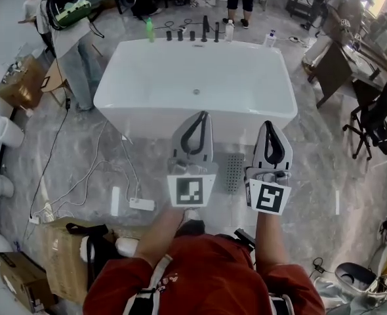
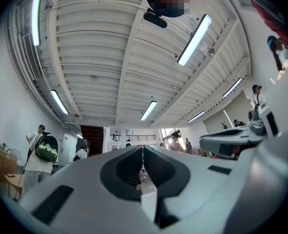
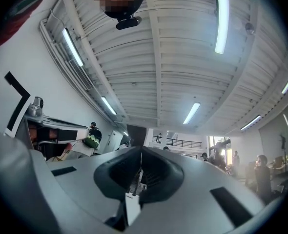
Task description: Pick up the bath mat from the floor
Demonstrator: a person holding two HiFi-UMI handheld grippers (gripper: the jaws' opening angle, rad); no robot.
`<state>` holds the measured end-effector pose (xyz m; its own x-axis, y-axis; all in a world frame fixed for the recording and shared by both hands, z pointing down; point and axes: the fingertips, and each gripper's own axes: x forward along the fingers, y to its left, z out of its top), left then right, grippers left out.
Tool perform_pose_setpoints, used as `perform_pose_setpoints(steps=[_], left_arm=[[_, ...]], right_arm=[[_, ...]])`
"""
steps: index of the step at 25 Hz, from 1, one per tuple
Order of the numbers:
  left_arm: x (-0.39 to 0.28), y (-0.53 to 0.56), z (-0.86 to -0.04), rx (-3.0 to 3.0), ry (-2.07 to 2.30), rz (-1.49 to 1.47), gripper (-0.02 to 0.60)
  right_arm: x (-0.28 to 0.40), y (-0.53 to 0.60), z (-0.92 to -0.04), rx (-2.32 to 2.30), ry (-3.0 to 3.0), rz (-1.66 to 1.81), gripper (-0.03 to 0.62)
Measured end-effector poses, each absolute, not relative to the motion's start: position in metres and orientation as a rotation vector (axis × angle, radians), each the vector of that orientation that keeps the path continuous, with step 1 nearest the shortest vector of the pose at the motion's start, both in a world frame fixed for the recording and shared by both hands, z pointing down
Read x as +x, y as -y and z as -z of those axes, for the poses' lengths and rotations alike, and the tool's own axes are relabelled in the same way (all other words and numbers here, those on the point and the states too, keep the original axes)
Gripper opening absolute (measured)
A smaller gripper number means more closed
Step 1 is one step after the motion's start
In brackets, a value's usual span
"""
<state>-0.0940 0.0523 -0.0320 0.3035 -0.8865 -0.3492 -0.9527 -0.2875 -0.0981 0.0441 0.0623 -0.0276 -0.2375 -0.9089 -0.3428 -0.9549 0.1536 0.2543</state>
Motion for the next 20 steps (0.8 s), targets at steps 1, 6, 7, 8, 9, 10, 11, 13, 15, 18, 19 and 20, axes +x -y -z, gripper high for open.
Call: perform_pose_setpoints(steps=[1,6,7,8,9,10,11,13,15,18,19,20], left_arm=[[-0.100,-0.046,0.031,-2.293,-1.668,-0.317,0.015],[-0.132,-0.023,0.017,-2.321,-1.683,-0.271,0.015],[-0.136,-0.020,0.015,-2.324,-1.684,-0.267,0.015],[-0.139,-0.018,0.014,-2.326,-1.685,-0.275,0.015],[-0.142,-0.015,0.014,-2.330,-1.689,-0.290,0.015],[-0.143,-0.013,0.014,-2.334,-1.693,-0.300,0.015],[-0.143,-0.010,0.013,-2.337,-1.694,-0.302,0.015],[-0.138,-0.004,0.010,-2.343,-1.695,-0.298,0.015],[-0.131,0.002,0.008,-2.352,-1.697,-0.284,0.015],[-0.124,0.008,0.007,-2.341,-1.700,-0.268,0.015],[-0.123,0.010,0.005,-2.335,-1.705,-0.259,0.015],[-0.120,0.011,0.003,-2.333,-1.710,-0.251,0.015]], right_arm=[[0.039,-0.056,0.027,-1.878,-2.295,-0.641,0.012],[0.010,-0.036,0.023,-1.897,-2.291,-0.640,0.012],[0.006,-0.033,0.022,-1.900,-2.293,-0.642,0.012],[0.002,-0.031,0.021,-1.903,-2.296,-0.642,0.012],[0.000,-0.029,0.020,-1.907,-2.300,-0.643,0.012],[-0.001,-0.027,0.019,-1.911,-2.303,-0.643,0.012],[0.000,-0.025,0.018,-1.915,-2.304,-0.643,0.012],[0.006,-0.020,0.016,-1.922,-2.305,-0.641,0.012],[0.015,-0.016,0.015,-1.929,-2.299,-0.634,0.012],[0.027,-0.009,0.013,-1.939,-2.277,-0.620,0.012],[0.032,-0.007,0.011,-1.941,-2.273,-0.613,0.012],[0.036,-0.004,0.010,-1.942,-2.270,-0.603,0.012]])
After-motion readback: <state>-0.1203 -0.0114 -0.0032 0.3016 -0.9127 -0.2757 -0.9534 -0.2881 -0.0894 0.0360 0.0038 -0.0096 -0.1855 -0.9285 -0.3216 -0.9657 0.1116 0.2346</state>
